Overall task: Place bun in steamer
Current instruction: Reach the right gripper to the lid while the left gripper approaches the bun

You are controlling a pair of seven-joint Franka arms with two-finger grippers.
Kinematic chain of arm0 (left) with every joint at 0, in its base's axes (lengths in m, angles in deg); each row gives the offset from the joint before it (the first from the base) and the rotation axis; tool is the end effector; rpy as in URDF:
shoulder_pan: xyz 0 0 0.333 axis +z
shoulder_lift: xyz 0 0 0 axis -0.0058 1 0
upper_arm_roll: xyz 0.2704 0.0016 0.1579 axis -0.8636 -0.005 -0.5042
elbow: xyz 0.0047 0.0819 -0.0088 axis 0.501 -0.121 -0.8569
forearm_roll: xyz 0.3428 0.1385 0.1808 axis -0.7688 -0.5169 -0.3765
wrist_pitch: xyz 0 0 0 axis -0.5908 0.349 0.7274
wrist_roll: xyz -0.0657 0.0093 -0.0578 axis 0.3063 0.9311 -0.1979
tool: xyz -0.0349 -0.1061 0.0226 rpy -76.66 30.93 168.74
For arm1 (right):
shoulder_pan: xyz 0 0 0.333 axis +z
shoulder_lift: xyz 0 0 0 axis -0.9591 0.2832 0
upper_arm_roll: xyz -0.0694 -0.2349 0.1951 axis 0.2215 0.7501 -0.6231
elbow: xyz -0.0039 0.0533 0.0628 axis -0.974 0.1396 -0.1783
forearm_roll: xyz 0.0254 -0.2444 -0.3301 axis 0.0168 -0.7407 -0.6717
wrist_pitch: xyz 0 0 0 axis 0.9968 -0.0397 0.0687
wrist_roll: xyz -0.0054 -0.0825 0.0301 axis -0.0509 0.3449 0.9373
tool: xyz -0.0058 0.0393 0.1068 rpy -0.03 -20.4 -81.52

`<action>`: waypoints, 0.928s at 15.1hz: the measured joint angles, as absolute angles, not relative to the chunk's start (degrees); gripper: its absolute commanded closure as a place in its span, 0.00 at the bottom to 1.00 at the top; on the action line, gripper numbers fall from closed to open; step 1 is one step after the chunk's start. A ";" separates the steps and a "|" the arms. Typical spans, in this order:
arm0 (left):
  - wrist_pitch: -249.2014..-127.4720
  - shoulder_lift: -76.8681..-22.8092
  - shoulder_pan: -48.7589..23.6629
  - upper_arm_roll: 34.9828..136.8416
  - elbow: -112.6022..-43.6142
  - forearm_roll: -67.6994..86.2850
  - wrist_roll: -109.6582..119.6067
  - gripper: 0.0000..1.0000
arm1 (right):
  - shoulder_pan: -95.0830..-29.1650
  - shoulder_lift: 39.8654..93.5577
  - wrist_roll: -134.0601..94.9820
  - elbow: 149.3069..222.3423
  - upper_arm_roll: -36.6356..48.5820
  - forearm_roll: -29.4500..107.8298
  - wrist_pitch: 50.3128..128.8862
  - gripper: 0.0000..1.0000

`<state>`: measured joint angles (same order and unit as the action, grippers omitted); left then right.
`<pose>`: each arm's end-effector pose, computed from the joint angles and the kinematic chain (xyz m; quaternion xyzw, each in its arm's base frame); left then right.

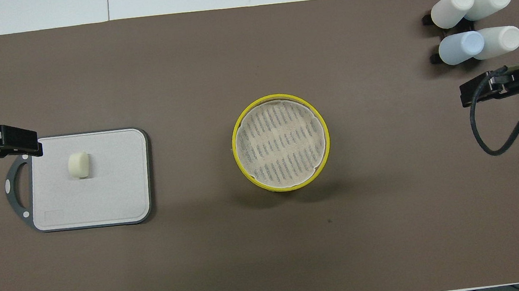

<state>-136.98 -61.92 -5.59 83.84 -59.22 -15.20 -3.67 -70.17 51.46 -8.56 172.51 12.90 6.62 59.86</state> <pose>0.5529 -0.0619 0.6291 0.9999 0.0048 -0.0109 0.0049 0.5675 0.0323 0.6095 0.9996 0.0063 -0.0222 0.0186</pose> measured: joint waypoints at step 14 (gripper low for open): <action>-153.96 -65.74 -1.85 83.41 -78.31 -15.21 -9.89 0.00 | -41.85 76.06 26.65 152.48 12.31 6.65 63.27 0.00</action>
<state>-153.96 -65.74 -1.85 83.41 -78.31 -15.21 -9.89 -41.85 76.06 26.65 152.48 12.31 6.65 63.27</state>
